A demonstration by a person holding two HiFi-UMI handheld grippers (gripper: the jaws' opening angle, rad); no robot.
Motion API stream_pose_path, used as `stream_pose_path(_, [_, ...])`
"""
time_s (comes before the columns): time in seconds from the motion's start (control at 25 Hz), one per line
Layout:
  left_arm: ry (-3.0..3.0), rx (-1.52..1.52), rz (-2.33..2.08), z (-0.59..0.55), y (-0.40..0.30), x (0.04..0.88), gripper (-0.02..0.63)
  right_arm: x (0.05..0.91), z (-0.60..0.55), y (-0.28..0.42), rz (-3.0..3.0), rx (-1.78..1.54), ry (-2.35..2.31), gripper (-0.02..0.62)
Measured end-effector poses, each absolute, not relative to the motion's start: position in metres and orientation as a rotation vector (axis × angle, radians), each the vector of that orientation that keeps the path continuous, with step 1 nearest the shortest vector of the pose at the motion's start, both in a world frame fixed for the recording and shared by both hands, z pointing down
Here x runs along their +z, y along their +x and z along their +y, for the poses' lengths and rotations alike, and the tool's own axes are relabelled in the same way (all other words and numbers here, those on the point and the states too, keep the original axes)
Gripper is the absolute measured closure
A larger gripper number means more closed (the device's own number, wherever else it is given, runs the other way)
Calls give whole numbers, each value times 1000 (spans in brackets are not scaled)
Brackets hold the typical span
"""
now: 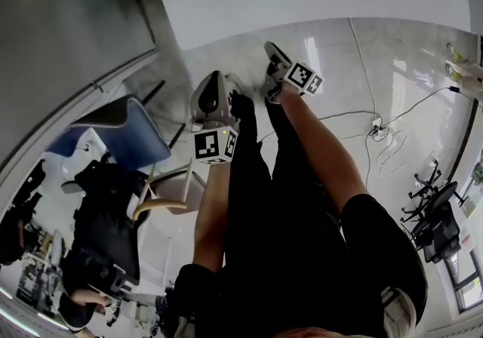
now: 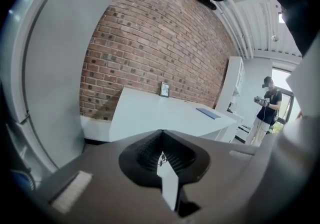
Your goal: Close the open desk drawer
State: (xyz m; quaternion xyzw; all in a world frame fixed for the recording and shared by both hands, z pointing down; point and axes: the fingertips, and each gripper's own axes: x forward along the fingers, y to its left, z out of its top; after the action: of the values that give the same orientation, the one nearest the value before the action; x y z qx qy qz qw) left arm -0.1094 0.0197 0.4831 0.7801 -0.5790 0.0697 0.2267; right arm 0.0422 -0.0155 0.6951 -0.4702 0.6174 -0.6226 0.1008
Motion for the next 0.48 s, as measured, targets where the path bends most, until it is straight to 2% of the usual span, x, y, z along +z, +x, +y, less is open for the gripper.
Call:
stream_pose_path(0.2, [2176,165,-1629,13,-114,438,588,636,-16,58,1926,-1824,-1454,592])
stream_pose_path(0.48, [2170,137,-1690,20,-124,370,588,522,-30,62,2345,-1616,-1483,592])
